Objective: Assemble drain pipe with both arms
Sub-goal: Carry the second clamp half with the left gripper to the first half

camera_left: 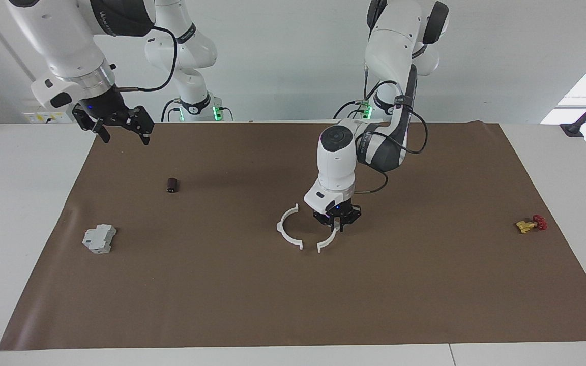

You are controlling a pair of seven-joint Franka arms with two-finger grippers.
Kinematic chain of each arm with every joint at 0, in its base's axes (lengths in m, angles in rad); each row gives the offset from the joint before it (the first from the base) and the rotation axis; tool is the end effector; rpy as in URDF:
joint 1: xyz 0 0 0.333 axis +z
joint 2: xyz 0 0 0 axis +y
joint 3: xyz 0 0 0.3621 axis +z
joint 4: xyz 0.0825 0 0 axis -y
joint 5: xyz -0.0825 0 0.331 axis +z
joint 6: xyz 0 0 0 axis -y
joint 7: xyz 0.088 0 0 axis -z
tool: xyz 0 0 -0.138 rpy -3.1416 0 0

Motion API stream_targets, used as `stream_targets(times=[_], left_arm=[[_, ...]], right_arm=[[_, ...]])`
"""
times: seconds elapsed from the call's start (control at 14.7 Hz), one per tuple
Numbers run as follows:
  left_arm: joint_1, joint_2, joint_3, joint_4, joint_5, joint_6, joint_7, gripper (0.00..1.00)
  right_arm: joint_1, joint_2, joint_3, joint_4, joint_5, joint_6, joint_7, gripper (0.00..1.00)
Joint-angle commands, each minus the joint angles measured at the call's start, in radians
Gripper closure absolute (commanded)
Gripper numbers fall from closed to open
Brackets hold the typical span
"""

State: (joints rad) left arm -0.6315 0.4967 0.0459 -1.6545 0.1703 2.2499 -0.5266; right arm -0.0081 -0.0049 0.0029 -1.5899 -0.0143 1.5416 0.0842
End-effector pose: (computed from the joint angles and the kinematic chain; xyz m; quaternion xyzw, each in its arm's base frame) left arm 0.5597 -0.3660 0.3720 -0.9922 0.0827 -0.0836 0.0416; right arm 0.4948 -0.0046 0.6316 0.9987 -0.0447 -0.0214 0.0080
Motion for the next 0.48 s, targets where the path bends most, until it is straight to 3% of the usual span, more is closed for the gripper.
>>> stream_targets(times=[0.0,0.41], left_arm=[[-0.016,-0.003,0.006,-0.05,0.008,0.057,-0.006,1.0],[-0.014,-0.004,-0.009,-0.08,-0.029,0.092,-0.001,1.0]], right_arm=[[-0.016,-0.007,0.003,-0.01,0.007,0.011,-0.021,0.0],[-0.013,-0.007,0.006,-0.012,0.01,0.014,-0.021,0.0]])
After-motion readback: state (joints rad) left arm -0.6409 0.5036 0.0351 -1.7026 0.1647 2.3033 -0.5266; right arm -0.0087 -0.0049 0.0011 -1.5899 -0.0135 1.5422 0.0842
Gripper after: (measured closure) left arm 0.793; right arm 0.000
